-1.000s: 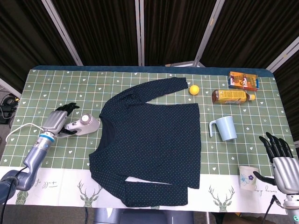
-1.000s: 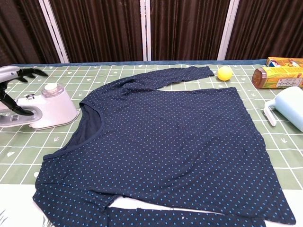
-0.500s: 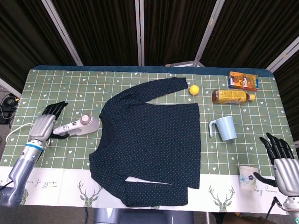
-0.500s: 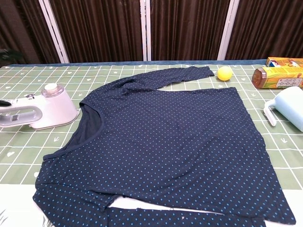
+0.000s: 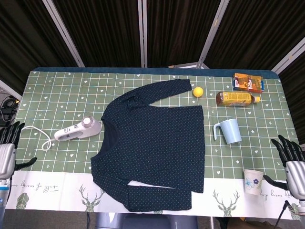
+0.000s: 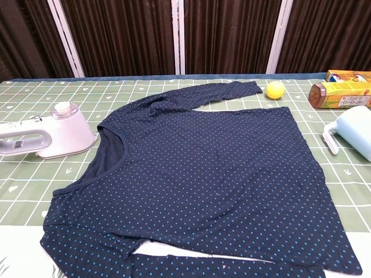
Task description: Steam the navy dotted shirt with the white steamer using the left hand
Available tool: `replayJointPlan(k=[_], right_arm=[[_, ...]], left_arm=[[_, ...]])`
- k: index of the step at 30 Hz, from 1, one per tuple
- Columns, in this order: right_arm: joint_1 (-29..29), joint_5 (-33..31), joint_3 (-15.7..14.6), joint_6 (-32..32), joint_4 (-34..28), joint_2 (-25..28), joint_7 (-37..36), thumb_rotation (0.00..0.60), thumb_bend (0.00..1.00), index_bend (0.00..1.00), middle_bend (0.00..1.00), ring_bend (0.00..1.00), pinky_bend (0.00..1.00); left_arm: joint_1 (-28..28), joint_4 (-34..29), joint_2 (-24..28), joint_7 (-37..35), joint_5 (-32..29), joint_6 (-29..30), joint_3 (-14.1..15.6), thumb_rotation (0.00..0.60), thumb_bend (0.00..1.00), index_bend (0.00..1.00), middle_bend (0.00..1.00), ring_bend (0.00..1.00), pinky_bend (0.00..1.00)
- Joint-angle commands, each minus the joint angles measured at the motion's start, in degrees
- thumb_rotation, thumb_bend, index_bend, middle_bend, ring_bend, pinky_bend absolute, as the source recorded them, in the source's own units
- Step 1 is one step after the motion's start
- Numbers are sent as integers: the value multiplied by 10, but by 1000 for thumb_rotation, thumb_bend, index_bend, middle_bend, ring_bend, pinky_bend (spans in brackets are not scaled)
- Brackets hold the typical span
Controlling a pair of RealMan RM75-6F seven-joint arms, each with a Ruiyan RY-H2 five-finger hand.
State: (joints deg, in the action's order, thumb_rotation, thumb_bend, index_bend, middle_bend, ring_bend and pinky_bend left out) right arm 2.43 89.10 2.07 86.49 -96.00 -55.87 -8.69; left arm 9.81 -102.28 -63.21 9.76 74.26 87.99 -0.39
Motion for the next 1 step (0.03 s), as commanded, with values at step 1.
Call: replayJointPlan(k=[1], right_arm=[[1, 2, -1, -2, 3, -1, -6, 600, 0, 0, 0, 0, 0]], left_arm=[[-19, -3, 12, 14, 34, 24, 15, 600, 0, 0, 0, 0, 0]])
